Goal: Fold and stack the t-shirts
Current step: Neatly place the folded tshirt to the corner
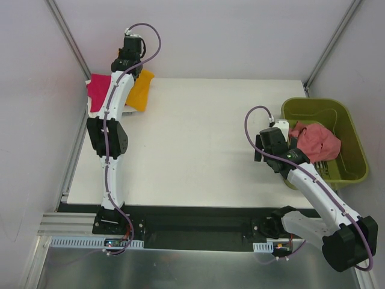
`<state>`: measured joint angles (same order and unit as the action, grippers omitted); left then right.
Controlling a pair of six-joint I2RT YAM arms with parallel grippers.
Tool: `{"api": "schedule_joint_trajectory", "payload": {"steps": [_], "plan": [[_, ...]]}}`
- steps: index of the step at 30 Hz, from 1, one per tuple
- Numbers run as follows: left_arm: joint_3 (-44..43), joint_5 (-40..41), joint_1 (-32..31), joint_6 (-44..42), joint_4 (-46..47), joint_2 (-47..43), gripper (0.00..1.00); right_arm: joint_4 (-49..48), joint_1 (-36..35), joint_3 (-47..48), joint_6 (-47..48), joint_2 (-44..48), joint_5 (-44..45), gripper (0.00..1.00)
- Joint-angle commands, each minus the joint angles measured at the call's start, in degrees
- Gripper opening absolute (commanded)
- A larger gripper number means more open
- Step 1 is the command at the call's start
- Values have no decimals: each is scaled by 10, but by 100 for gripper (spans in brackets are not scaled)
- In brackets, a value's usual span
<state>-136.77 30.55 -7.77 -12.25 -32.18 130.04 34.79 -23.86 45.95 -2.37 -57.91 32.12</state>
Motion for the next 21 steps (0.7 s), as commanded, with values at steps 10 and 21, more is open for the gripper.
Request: {"api": "schedule_joint_trajectory", "payload": {"steps": [10,21], "plan": [[-33,10,17,-4,38,-81,0,3,3,-3,-19,-5,33,97],[-11,7,43,0,55,-80,0,6,3,6,-21,-16,24,97]]}}
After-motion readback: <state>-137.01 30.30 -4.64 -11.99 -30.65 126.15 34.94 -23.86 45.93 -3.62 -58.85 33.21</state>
